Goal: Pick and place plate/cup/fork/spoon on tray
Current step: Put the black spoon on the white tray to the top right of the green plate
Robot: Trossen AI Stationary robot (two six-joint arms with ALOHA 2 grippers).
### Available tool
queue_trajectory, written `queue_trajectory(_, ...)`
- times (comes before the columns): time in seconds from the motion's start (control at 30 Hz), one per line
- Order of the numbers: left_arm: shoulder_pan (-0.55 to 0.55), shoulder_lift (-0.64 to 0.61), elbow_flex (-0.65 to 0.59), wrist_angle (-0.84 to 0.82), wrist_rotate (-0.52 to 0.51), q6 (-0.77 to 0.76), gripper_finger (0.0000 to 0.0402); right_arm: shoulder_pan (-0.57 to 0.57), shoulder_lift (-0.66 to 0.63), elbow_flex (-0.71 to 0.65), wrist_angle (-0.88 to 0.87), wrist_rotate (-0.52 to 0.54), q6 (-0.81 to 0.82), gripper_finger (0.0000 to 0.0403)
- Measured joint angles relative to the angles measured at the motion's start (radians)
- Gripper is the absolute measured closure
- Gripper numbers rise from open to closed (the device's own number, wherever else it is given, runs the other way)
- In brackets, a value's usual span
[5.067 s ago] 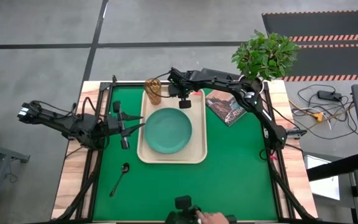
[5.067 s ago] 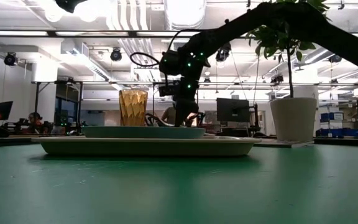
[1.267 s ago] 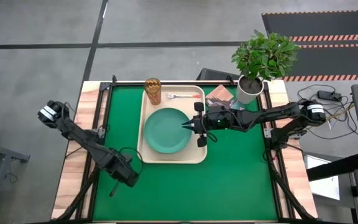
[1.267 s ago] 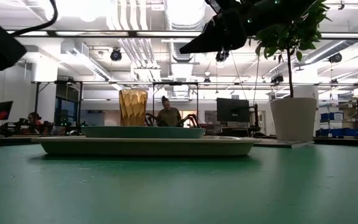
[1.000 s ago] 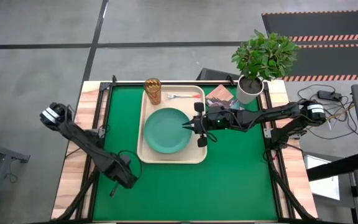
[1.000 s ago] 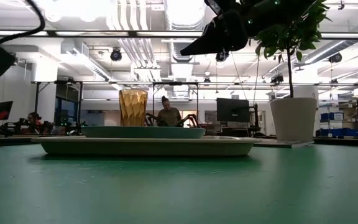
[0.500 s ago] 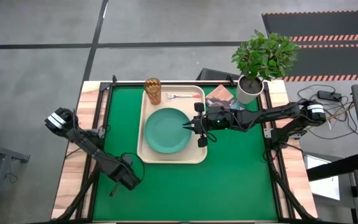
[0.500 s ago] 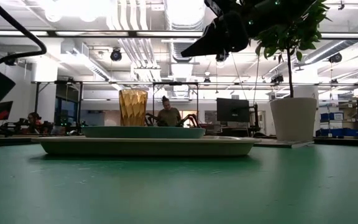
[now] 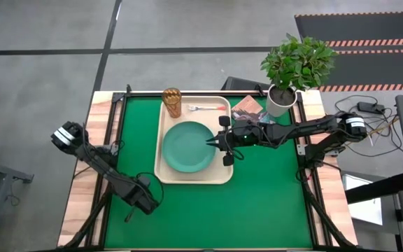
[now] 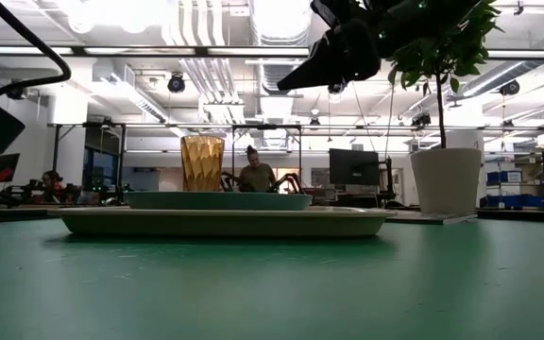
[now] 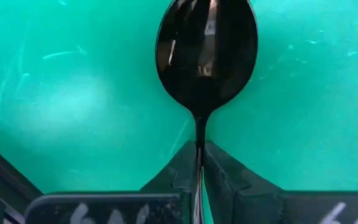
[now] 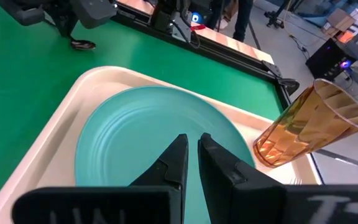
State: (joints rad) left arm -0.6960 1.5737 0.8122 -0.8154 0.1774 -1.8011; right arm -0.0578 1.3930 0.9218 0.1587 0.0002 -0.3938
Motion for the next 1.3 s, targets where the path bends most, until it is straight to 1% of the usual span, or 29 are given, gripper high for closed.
queue_trajectory(0.1, -0.001, 0.001, 0.014, -0.023, -0.015, 0.003, 0.0399, 0.000, 0.000, 0.000, -0.011, 0.000, 0.004, 0.0376)
queue_trajectory(0.17, -0.001, -0.001, 0.029, -0.039, -0.047, 0.034, 0.0400, 0.000, 0.000, 0.000, -0.020, 0.000, 0.009, 0.0376)
queue_trajectory(0.27, -0.001, -0.008, 0.091, -0.019, -0.119, 0.166, 0.0400, 0.000, 0.000, 0.000, -0.028, 0.000, 0.027, 0.0376)
queue_trajectory(0.33, -0.001, -0.013, 0.141, -0.022, -0.190, 0.284, 0.0400, 0.000, 0.000, 0.000, -0.028, 0.000, 0.028, 0.0376)
queue_trajectory(0.4, -0.001, -0.019, 0.198, -0.015, -0.292, 0.395, 0.0400, 0.000, 0.000, 0.000, -0.020, 0.000, 0.028, 0.0376)
queue_trajectory(0.53, 0.006, -0.038, 0.289, -0.014, -0.556, 0.553, 0.0401, 0.000, -0.001, 0.000, 0.010, -0.001, 0.040, 0.0376)
queue_trajectory(0.6, 0.013, -0.047, 0.315, -0.013, -0.681, 0.611, 0.0401, 0.000, -0.001, 0.000, 0.018, -0.011, 0.060, 0.0376)
queue_trajectory(0.7, 0.032, -0.061, 0.333, -0.003, -0.825, 0.688, 0.0401, 0.002, 0.004, -0.006, 0.045, -0.047, 0.097, 0.0376)
queue_trajectory(0.83, 0.069, -0.064, 0.333, -0.004, -0.949, 0.747, 0.0401, 0.019, 0.022, -0.058, 0.173, -0.060, 0.151, 0.0376)
queue_trajectory(1.03, 0.118, -0.052, 0.329, 0.002, -1.118, 0.771, 0.0401, 0.054, 0.064, -0.154, 0.502, -0.058, 0.207, 0.0376)
queue_trajectory(1.13, 0.150, -0.043, 0.328, 0.015, -1.208, 0.775, 0.0401, 0.060, 0.102, -0.155, 0.594, -0.053, 0.213, 0.0376)
queue_trajectory(1.2, 0.172, -0.043, 0.327, 0.044, -1.265, 0.805, 0.0401, 0.061, 0.135, -0.144, 0.659, -0.052, 0.219, 0.0376)
queue_trajectory(1.3, 0.206, -0.043, 0.327, 0.116, -1.306, 0.887, 0.0401, 0.060, 0.174, -0.120, 0.716, -0.051, 0.237, 0.0368)
